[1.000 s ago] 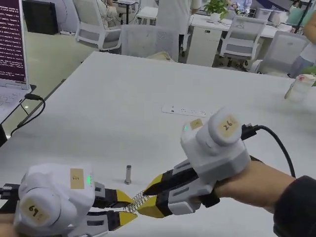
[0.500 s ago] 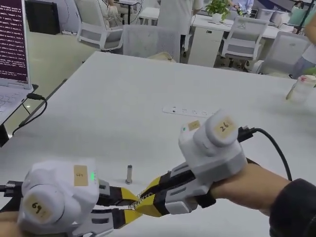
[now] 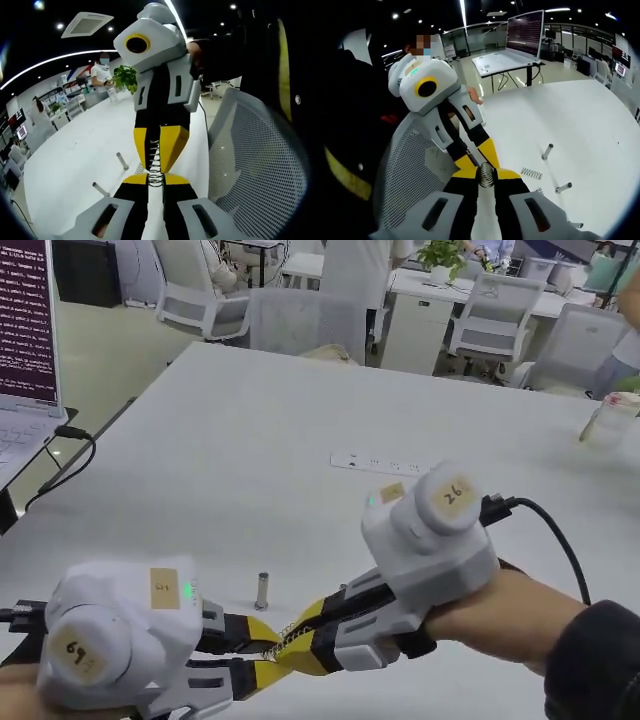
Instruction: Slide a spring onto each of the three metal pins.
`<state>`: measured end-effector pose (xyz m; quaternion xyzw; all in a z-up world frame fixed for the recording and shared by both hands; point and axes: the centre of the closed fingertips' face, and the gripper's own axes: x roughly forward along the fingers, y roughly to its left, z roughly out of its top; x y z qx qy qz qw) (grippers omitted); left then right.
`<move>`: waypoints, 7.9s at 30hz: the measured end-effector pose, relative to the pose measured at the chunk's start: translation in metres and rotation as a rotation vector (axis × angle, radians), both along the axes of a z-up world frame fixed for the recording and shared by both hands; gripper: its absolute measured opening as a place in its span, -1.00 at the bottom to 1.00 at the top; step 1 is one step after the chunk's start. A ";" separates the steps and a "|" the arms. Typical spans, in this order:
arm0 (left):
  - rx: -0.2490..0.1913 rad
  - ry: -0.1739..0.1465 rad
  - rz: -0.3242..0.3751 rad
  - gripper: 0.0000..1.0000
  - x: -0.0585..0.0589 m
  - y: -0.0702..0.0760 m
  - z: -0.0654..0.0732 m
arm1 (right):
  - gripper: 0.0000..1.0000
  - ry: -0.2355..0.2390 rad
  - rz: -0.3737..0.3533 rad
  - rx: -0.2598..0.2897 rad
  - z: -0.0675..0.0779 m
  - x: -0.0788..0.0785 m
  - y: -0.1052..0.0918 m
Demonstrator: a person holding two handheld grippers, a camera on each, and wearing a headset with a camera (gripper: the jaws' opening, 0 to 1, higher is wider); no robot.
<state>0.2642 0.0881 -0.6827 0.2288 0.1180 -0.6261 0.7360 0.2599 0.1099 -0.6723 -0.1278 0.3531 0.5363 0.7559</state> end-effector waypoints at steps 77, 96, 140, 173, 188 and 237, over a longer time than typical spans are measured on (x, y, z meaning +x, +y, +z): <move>-0.104 0.162 0.266 0.31 0.037 0.058 -0.036 | -0.84 -0.027 -0.163 -0.245 0.027 0.047 -0.137; -0.126 0.155 0.271 0.48 0.032 0.055 -0.032 | -0.84 0.050 -0.134 -0.467 0.001 0.071 -0.180; -0.115 0.168 0.248 0.38 0.029 0.052 -0.035 | -0.84 0.149 -0.139 -0.540 -0.053 0.086 -0.194; -0.107 0.168 0.245 0.33 0.028 0.053 -0.035 | -0.84 0.164 -0.157 -0.570 -0.098 0.092 -0.193; -0.105 0.170 0.245 0.31 0.027 0.053 -0.034 | -0.83 0.152 -0.166 -0.585 -0.108 0.096 -0.193; -0.100 0.166 0.222 0.26 0.025 0.048 -0.032 | -0.58 0.085 -0.253 -0.463 -0.094 0.046 -0.207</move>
